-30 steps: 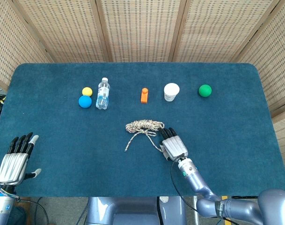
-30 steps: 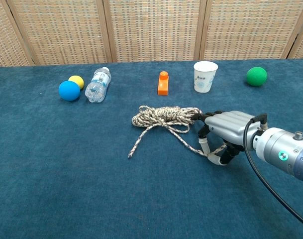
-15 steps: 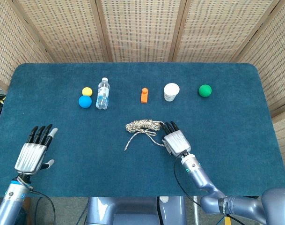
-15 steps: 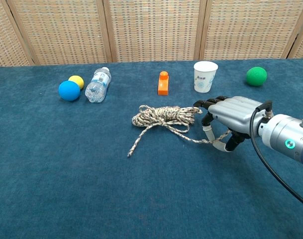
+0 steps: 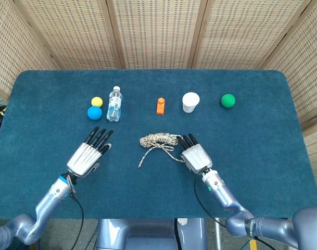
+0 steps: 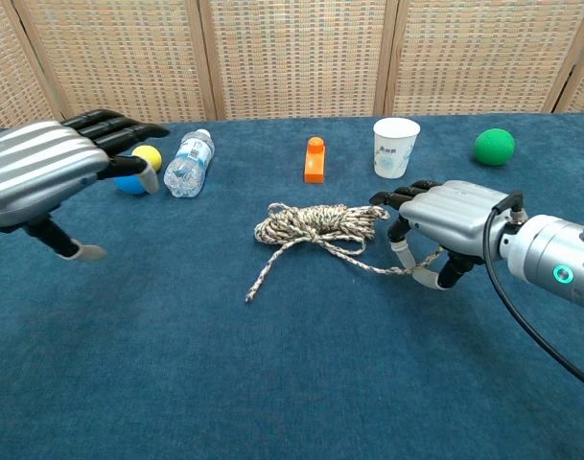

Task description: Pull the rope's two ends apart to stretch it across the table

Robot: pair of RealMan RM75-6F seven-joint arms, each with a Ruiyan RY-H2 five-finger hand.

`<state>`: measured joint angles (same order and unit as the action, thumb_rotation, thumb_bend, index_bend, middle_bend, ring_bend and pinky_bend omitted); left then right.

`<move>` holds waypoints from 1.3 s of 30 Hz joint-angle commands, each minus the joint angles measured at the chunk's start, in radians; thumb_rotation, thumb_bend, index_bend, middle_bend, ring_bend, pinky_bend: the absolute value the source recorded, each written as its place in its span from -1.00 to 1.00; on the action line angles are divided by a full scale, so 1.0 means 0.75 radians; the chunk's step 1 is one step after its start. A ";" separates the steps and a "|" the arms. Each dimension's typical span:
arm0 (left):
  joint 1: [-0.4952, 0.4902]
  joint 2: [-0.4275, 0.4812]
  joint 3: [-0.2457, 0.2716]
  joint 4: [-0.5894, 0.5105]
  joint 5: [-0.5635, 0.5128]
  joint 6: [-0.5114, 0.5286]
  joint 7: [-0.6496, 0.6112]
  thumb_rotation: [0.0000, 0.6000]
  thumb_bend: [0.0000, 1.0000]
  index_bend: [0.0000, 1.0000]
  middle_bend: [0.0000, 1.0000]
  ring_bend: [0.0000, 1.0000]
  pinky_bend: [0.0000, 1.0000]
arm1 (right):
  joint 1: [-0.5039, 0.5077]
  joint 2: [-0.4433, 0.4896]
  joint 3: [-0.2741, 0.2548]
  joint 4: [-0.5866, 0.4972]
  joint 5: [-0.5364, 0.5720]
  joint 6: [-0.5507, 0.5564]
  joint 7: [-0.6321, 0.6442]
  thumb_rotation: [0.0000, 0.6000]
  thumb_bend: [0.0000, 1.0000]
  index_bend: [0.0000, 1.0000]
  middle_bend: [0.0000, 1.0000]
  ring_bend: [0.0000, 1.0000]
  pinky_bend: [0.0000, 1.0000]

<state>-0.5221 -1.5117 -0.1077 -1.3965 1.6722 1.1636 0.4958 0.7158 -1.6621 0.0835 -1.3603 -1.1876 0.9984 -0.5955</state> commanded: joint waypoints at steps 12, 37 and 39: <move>-0.274 -0.149 0.044 0.259 0.157 -0.177 -0.041 1.00 -0.70 -0.10 -1.00 -1.00 -1.00 | 0.016 -0.009 0.019 0.022 0.028 -0.040 -0.012 1.00 0.05 0.33 -1.00 -1.00 -1.00; -0.492 -0.367 0.131 0.514 0.188 -0.302 -0.065 1.00 -0.47 -0.05 -1.00 -1.00 -1.00 | 0.034 -0.044 0.031 0.090 0.049 -0.087 0.019 1.00 0.05 0.34 -1.00 -1.00 -1.00; -0.496 -0.372 0.137 0.526 0.185 -0.309 -0.041 1.00 -0.47 -0.05 -1.00 -1.00 -1.00 | 0.034 -0.043 0.031 0.091 0.047 -0.088 0.023 1.00 0.05 0.34 -1.00 -1.00 -1.00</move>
<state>-0.8912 -1.7875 -0.0088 -1.0081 1.8132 0.9360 0.4556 0.7414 -1.6943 0.1070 -1.2925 -1.1520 0.9322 -0.5786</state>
